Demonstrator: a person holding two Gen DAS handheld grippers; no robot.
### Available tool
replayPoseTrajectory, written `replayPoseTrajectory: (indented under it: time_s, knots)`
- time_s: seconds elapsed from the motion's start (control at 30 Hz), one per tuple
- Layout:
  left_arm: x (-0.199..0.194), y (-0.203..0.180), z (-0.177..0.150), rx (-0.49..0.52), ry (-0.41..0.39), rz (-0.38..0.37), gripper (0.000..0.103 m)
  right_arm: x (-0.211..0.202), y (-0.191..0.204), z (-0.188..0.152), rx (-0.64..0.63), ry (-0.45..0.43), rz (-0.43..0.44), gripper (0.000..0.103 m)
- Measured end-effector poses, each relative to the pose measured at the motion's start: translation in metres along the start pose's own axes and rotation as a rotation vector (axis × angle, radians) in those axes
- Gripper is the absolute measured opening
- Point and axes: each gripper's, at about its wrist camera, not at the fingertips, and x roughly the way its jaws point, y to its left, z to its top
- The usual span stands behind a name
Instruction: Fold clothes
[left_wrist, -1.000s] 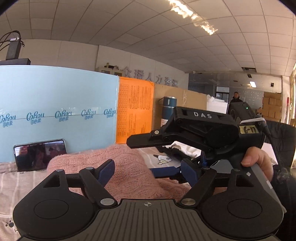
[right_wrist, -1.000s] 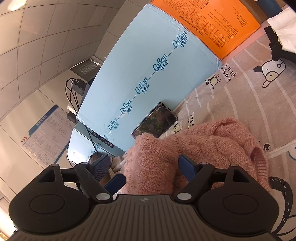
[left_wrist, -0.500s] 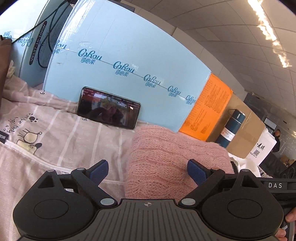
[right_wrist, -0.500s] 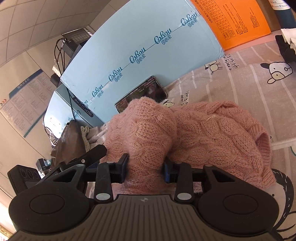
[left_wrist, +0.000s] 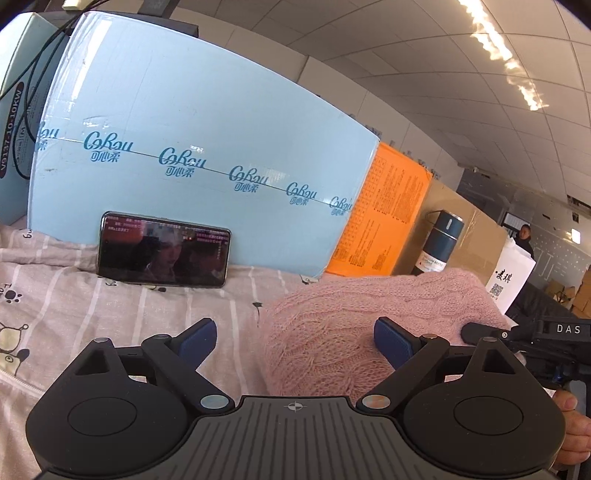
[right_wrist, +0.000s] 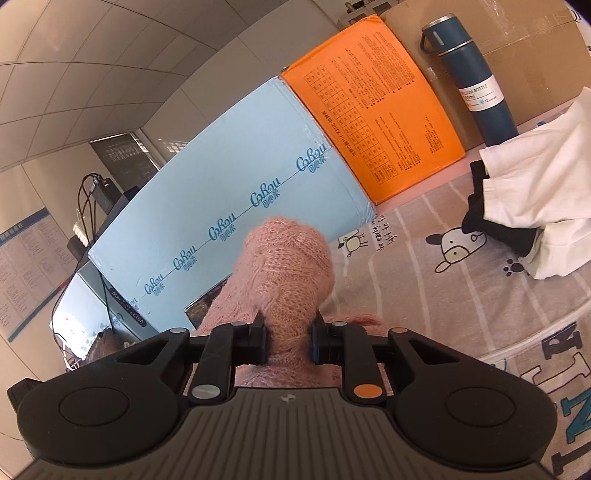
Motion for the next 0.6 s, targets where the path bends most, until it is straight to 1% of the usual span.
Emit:
replayPoseTrajectory:
  time_s: [0.07,0.17,0.23,0.33,0.4,0.5,0.57,0.6]
  knots:
    - [0.009,-0.003,0.000,0.021,0.011,-0.004,0.094,0.000,-0.011,-0.002,0.016,0.017,-0.035,0.019]
    - [0.023,-0.007,-0.002,0.052,0.036,0.027,0.094,0.007,-0.023,-0.008,0.022,0.054,-0.081,0.019]
    - [0.028,-0.008,-0.003,0.069,0.041,0.040,0.094,0.012,-0.026,-0.012,0.019,0.072,-0.095,0.019]
    - [0.035,-0.009,-0.004,0.100,0.043,0.067,0.094,0.015,-0.026,-0.014,0.006,0.065,-0.100,0.019]
    - [0.038,-0.010,-0.004,0.109,0.048,0.077,0.095,0.018,-0.025,-0.015,-0.010,0.064,-0.118,0.021]
    - [0.040,-0.009,-0.004,0.103,0.054,0.080,0.096,0.024,-0.023,-0.015,-0.039,0.068,-0.165,0.027]
    - [0.042,-0.009,-0.003,0.099,0.058,0.082,0.096,0.027,-0.023,-0.016,-0.053,0.072,-0.193,0.033]
    - [0.043,-0.009,-0.003,0.097,0.060,0.083,0.096,0.029,-0.022,-0.016,-0.060,0.073,-0.207,0.035]
